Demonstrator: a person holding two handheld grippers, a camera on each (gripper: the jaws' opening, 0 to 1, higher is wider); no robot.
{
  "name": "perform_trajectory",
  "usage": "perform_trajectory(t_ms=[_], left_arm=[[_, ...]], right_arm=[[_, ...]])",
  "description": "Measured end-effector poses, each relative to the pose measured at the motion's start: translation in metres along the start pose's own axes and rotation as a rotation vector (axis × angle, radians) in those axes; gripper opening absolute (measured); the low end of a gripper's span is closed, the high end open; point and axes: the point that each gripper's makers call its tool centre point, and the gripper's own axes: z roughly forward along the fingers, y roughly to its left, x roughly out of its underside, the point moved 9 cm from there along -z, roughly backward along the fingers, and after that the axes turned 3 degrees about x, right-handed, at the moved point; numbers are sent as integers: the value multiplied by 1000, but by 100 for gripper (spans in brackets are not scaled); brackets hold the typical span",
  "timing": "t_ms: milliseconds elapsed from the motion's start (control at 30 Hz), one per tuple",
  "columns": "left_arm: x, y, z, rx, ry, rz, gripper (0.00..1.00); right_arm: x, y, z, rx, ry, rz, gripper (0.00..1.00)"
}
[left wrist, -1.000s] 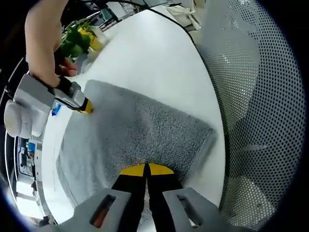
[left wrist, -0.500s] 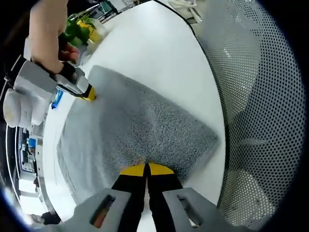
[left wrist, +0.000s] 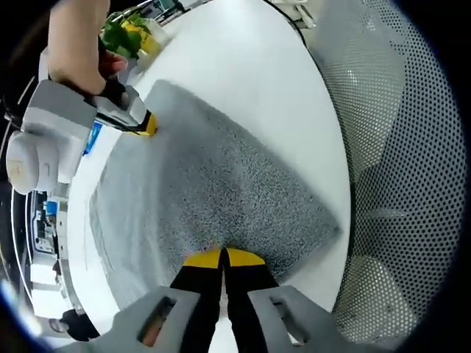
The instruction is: Fold the towel on the table until its edges align and the towel forms a compact rectangular stack.
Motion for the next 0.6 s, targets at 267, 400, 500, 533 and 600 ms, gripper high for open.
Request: perform_trajectory(t_ms=[267, 400, 500, 533, 600], left_arm=[[5, 4, 0, -22, 35, -6, 1], [7, 5, 0, -27, 45, -12, 1], [10, 7, 0, -27, 45, -30, 1], [11, 8, 0, -27, 43, -41, 1], [12, 9, 1, -27, 42, -54, 1]], right_arm=[[4, 1, -2, -10, -9, 54, 0], [7, 3, -2, -18, -26, 98, 0], [10, 5, -3, -17, -40, 117, 0], [10, 6, -3, -16, -42, 119, 0], [12, 7, -3, -15, -54, 134, 0]])
